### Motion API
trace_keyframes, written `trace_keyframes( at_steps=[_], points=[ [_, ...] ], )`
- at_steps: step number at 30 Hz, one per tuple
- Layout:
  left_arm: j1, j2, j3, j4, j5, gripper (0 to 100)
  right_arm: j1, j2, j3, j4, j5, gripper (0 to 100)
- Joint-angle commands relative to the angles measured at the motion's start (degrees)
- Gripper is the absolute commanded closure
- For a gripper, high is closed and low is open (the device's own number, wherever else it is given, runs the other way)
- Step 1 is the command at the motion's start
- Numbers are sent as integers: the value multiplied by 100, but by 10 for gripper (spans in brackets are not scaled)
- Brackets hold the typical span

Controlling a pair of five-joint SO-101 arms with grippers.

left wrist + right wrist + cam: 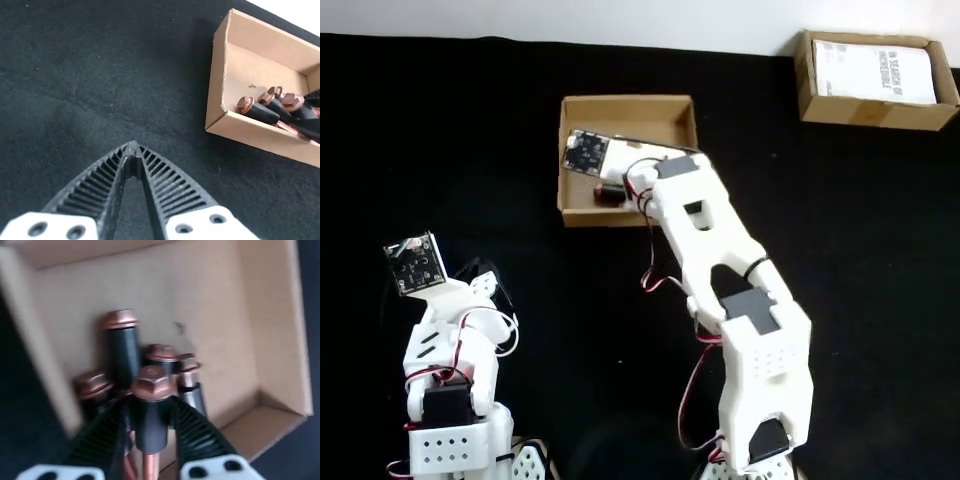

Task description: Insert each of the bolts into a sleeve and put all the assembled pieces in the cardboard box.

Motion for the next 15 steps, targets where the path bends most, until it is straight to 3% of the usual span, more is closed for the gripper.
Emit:
trace_keyframes(
  at_steps=[1,7,12,15],
  points=[
    [4,22,92,9,18,991,-145,-629,-154,734,-185,769],
    [4,31,92,9,18,991,-127,-1895,-145,989,-1327,825],
    [4,31,92,9,18,991,-22,-3248,-57,1077,-2796,990],
    [4,31,101,35,18,991,189,-4057,224,1358,-3798,984]
  ],
)
